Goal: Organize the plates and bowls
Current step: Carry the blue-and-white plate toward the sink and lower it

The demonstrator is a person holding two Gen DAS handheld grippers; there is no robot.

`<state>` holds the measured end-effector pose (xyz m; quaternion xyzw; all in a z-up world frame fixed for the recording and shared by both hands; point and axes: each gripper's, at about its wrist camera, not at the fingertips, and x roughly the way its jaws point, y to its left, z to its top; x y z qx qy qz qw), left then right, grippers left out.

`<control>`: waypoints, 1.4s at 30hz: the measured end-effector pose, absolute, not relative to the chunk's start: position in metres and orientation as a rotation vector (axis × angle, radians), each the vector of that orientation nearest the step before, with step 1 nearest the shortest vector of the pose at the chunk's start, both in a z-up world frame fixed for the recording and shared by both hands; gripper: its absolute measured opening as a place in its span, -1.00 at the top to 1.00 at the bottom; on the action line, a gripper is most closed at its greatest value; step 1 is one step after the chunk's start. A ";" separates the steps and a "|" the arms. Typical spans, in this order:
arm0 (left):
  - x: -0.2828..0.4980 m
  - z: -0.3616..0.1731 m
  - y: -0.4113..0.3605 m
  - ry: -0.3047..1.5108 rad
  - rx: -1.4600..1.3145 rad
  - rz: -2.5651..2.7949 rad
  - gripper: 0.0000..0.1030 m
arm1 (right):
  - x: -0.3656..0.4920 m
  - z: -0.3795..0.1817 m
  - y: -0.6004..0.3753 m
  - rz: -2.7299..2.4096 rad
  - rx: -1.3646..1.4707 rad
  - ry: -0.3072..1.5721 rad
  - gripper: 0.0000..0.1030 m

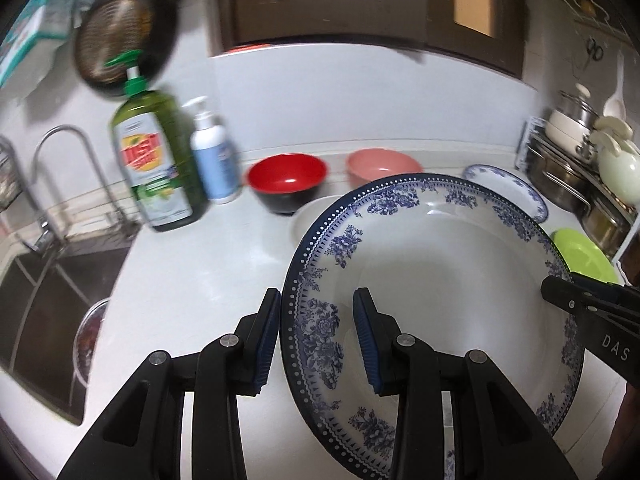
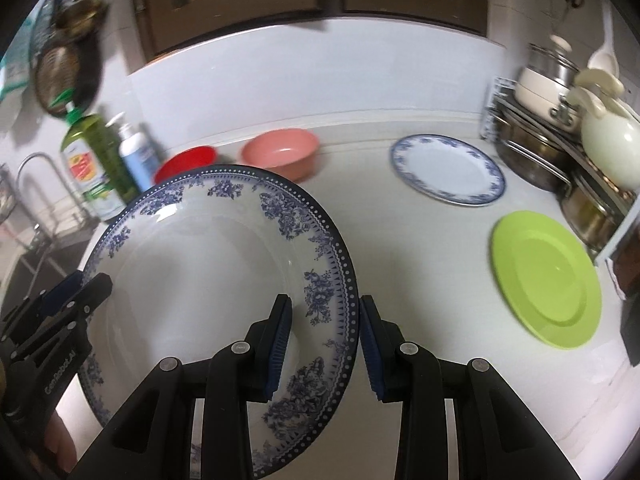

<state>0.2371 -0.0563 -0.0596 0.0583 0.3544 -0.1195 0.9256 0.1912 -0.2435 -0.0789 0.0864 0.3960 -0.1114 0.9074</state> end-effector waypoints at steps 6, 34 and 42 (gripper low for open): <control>0.223 -0.057 -0.013 0.719 0.100 -0.164 0.28 | 0.191 -0.078 -0.204 -0.150 0.152 0.815 0.32; 0.235 -0.119 0.086 0.875 0.035 0.005 0.29 | 0.241 -0.136 -0.110 0.004 0.084 0.979 0.32; 0.250 -0.137 0.086 0.916 0.056 0.003 0.28 | 0.255 -0.152 -0.106 -0.002 0.088 1.016 0.32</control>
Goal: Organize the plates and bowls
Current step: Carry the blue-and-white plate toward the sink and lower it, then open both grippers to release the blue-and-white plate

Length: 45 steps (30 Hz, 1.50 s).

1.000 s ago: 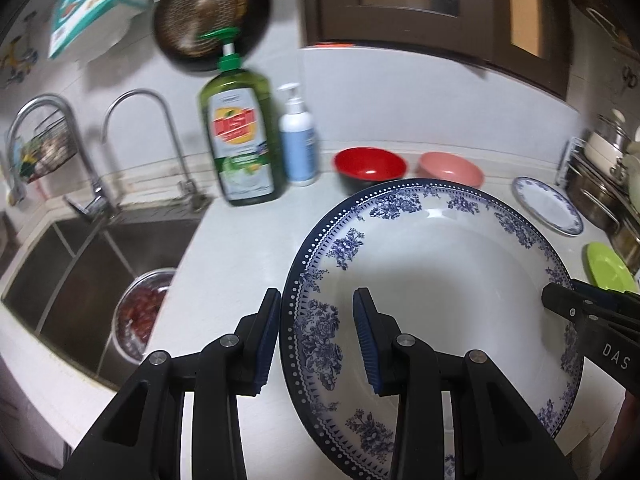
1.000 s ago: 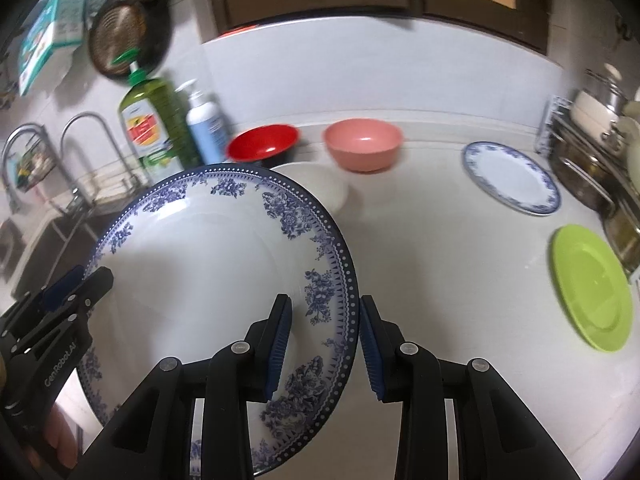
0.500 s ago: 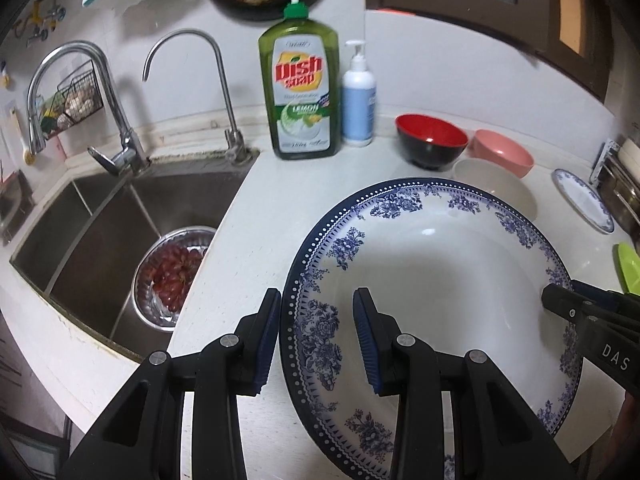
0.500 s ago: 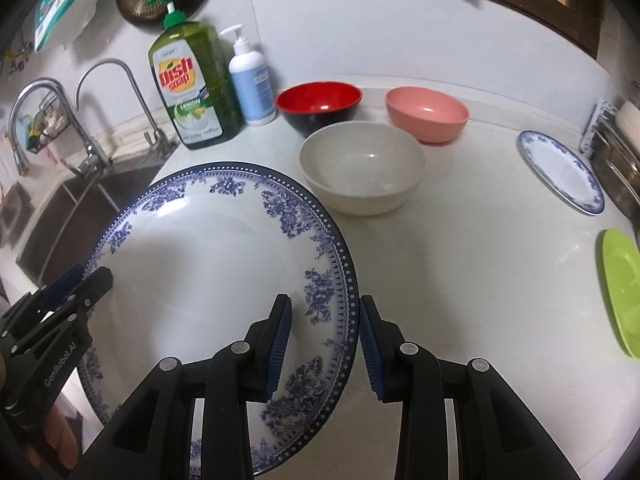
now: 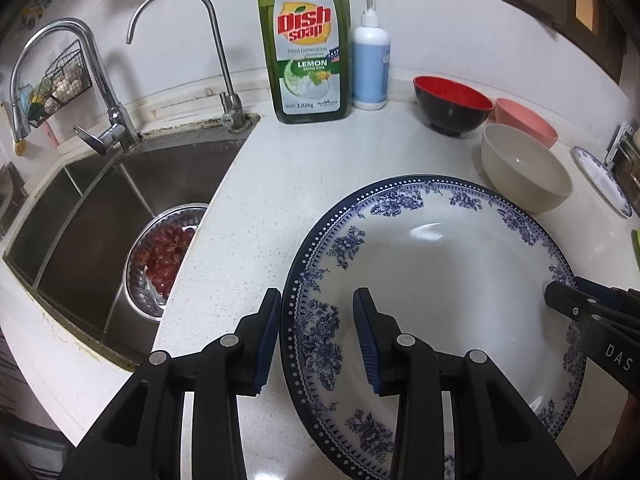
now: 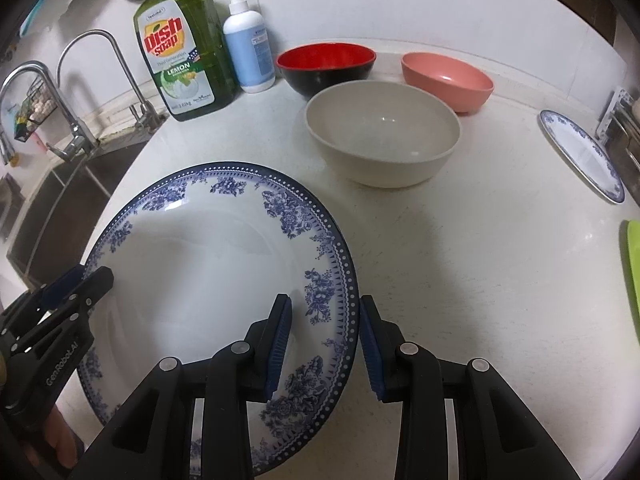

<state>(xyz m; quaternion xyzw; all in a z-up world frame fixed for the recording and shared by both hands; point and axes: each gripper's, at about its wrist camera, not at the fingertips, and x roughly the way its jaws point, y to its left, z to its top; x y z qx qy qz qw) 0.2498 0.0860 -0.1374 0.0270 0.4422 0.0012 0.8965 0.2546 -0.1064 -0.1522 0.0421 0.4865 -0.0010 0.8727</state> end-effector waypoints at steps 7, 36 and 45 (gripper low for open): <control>0.261 -0.151 0.086 0.949 0.067 0.000 0.29 | 0.262 -0.163 -0.106 -0.009 0.088 1.045 0.32; 0.251 -0.118 0.071 0.804 0.103 0.023 -0.47 | 0.254 -0.148 -0.121 0.029 0.107 0.990 0.09; 0.239 -0.077 0.033 0.687 0.118 -0.059 -0.96 | 0.222 -0.111 -0.155 -0.033 0.144 0.864 -0.25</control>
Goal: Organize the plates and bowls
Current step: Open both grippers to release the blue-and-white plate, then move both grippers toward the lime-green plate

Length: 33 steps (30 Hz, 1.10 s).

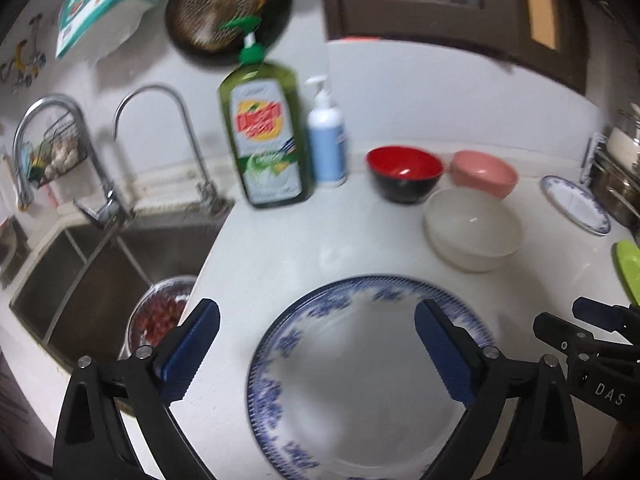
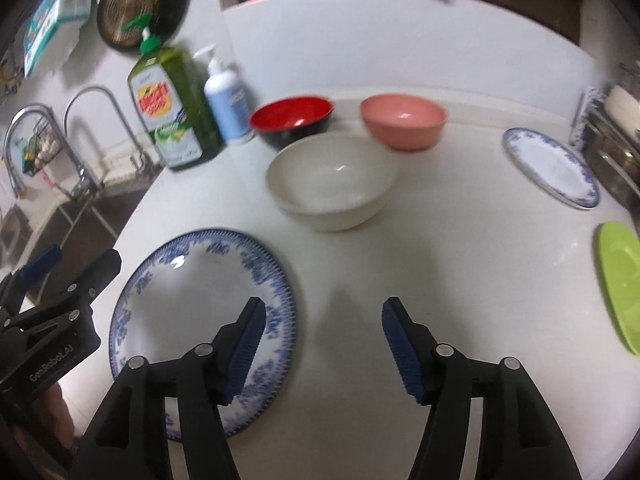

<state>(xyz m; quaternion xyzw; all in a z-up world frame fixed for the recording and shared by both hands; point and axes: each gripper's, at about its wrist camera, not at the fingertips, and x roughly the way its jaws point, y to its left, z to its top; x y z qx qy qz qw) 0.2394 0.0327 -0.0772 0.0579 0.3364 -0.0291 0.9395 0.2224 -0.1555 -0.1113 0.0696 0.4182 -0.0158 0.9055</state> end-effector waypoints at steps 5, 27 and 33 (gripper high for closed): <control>0.237 -0.066 0.005 0.669 0.127 -0.121 -1.00 | 0.203 -0.095 -0.184 -0.112 0.155 0.807 -0.37; 0.219 -0.027 -0.147 0.581 0.196 -0.443 -1.00 | 0.120 -0.056 -0.314 -0.458 0.237 0.657 -0.48; 0.216 -0.020 -0.191 0.551 0.221 -0.501 -1.00 | 0.104 -0.052 -0.351 -0.535 0.254 0.633 -0.48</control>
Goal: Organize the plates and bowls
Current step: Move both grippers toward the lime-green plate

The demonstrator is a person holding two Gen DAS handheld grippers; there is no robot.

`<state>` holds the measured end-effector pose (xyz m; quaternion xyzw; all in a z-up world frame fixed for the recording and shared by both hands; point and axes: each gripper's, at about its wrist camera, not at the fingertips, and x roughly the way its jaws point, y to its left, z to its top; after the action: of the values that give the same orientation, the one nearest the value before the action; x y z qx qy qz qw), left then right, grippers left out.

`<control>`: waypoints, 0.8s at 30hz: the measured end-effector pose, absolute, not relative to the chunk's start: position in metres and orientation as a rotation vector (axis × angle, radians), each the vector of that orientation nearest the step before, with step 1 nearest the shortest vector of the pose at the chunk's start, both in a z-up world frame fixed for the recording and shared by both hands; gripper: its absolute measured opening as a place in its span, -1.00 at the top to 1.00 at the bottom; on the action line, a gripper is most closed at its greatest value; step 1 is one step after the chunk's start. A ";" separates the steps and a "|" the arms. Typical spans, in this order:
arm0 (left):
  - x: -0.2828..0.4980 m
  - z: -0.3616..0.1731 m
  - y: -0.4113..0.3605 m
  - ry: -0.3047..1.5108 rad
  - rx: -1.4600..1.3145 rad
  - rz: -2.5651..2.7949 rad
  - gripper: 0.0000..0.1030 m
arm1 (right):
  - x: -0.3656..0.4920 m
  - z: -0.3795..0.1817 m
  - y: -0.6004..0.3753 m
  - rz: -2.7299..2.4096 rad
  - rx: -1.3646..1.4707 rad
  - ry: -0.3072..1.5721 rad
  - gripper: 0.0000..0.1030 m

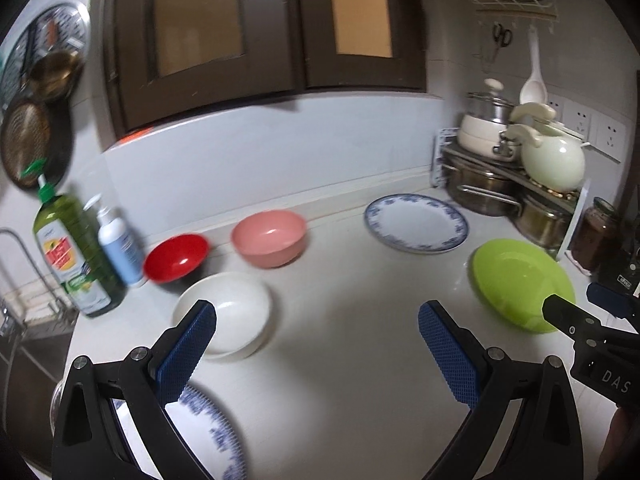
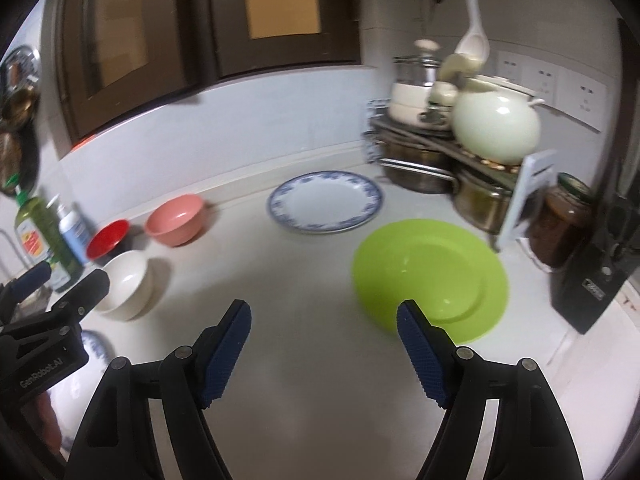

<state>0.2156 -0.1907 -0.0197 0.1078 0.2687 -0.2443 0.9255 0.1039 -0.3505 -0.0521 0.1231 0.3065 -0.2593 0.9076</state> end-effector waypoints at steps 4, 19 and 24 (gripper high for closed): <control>0.213 -0.015 -0.216 0.521 0.229 -0.527 -1.00 | 0.094 -0.049 -0.376 -0.583 0.265 0.615 -0.48; 0.223 -0.024 -0.320 0.537 0.296 -0.679 -1.00 | 0.073 -0.057 -0.451 -0.729 0.333 0.598 -0.48; 0.226 -0.037 -0.359 0.536 0.332 -0.720 -1.00 | 0.072 -0.067 -0.478 -0.788 0.346 0.608 -0.48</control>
<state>0.2263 -0.3591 -0.0367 0.1597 0.2578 -0.3463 0.8877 0.0721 -0.4781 -0.0673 0.1652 0.2899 -0.3760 0.8644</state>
